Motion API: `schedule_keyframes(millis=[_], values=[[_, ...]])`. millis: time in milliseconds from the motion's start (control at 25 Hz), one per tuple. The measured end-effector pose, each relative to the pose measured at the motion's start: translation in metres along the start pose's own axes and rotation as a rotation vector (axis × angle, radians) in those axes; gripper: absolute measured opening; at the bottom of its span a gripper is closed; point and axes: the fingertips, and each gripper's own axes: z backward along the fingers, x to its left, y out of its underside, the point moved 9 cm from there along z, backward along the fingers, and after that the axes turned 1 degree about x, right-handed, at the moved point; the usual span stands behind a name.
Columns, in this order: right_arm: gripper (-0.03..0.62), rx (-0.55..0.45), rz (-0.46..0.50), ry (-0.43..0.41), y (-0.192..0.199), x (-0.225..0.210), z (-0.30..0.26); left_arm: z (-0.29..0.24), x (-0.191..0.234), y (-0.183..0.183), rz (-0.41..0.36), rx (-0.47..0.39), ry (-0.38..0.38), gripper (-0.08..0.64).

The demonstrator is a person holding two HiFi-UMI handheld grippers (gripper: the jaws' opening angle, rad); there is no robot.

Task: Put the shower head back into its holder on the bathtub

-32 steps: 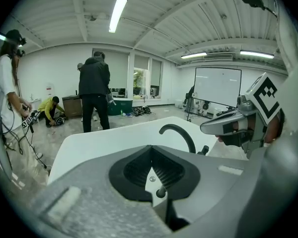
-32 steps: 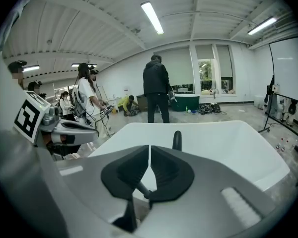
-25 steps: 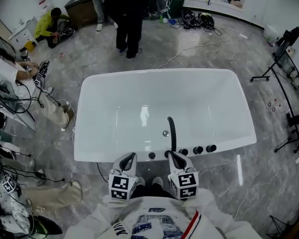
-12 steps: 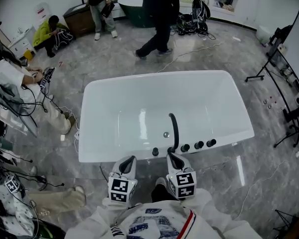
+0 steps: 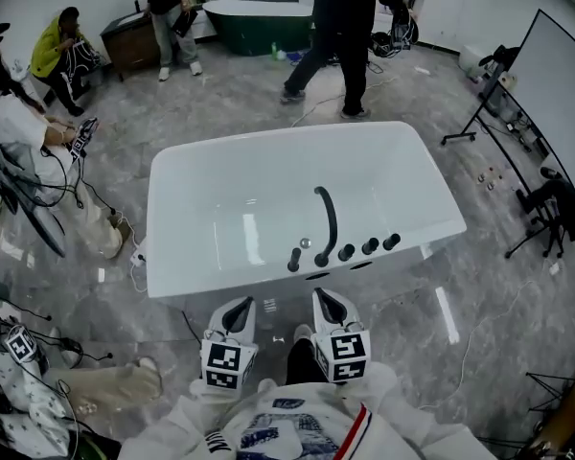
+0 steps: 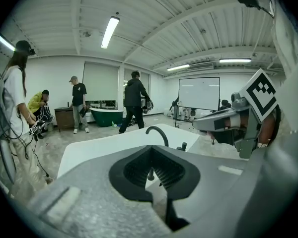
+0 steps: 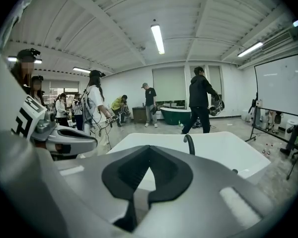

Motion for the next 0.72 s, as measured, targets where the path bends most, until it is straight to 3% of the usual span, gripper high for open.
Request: schedule_keyframes(millis=[360, 720], values=[[0.006, -0.021, -0.031, 0.080, 0.030, 0.047, 0.078, 0.067, -0.032, 0.022, -0.025, -0.014, 0.064, 0.002], [0.005, -0.005, 0.003, 0.066, 0.033, 0.063, 0.109, 0.094, -0.049, 0.027, -0.021, -0.015, 0.072, 0.002]])
